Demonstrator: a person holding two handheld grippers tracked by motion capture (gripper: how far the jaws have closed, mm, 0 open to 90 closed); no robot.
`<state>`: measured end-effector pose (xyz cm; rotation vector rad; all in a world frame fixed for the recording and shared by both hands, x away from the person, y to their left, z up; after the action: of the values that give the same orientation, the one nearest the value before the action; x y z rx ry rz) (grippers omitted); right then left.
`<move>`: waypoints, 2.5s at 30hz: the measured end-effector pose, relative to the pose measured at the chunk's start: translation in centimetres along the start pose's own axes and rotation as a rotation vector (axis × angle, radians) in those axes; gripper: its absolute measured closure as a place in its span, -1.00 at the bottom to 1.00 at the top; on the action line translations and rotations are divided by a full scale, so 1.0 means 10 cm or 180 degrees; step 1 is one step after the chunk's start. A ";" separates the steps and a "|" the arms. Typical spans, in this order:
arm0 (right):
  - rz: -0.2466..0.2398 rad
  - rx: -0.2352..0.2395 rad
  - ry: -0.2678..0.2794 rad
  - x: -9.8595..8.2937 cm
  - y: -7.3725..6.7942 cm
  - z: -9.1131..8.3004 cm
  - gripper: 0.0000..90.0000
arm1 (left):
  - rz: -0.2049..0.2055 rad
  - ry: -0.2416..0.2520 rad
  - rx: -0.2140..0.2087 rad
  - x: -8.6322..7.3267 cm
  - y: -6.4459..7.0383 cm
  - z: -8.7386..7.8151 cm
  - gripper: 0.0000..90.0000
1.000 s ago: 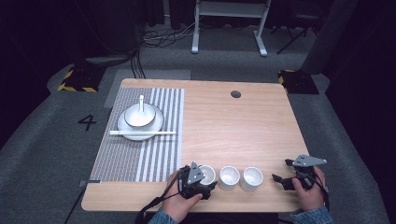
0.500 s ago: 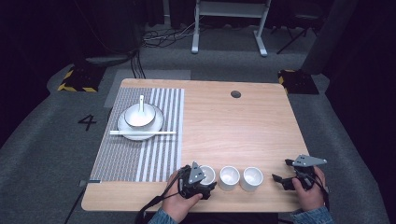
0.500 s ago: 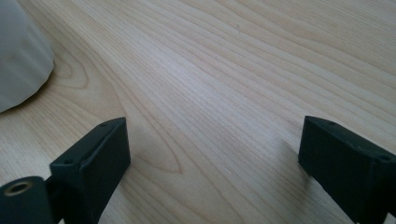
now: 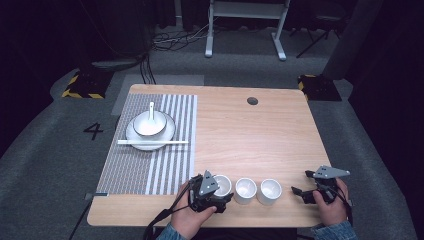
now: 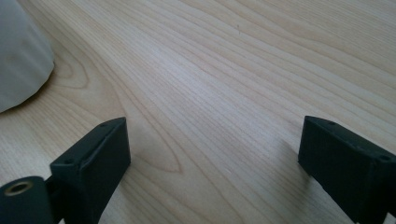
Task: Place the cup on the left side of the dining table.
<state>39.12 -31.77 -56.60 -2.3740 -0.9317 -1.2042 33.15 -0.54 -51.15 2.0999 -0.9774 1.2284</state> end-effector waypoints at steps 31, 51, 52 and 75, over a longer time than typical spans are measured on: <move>-0.0001 0.0001 -0.0001 0.00 0.00 0.00 -0.79 | -0.0168 0.0283 0.0440 0.32 -0.40 -0.39 -0.41; -0.0016 -0.0010 0.0010 0.00 0.00 0.00 -0.79 | -0.0339 0.0492 0.0981 0.37 -1.01 -0.78 -0.41; -0.0016 -0.0010 0.0010 0.00 0.00 0.00 -0.79 | -0.0345 0.0505 0.1017 0.37 -1.05 -0.79 -0.41; -0.0001 0.0003 -0.0001 0.00 0.00 0.00 -0.79 | -0.0578 0.0137 0.1401 -0.07 -1.63 -0.63 -0.41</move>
<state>39.11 -31.77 -56.60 -2.3734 -0.9327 -1.2036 42.59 14.19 -50.00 2.4149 -0.5123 1.4878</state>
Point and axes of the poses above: each handheld gripper's, and its own axes: z roughly forward along the jaws, x roughly out of its top, y roughly to its right, the point moved 9 cm from there along z, roughly forward along the jaws, and after that the axes turned 7 degrees about y, right-handed, at the moved point
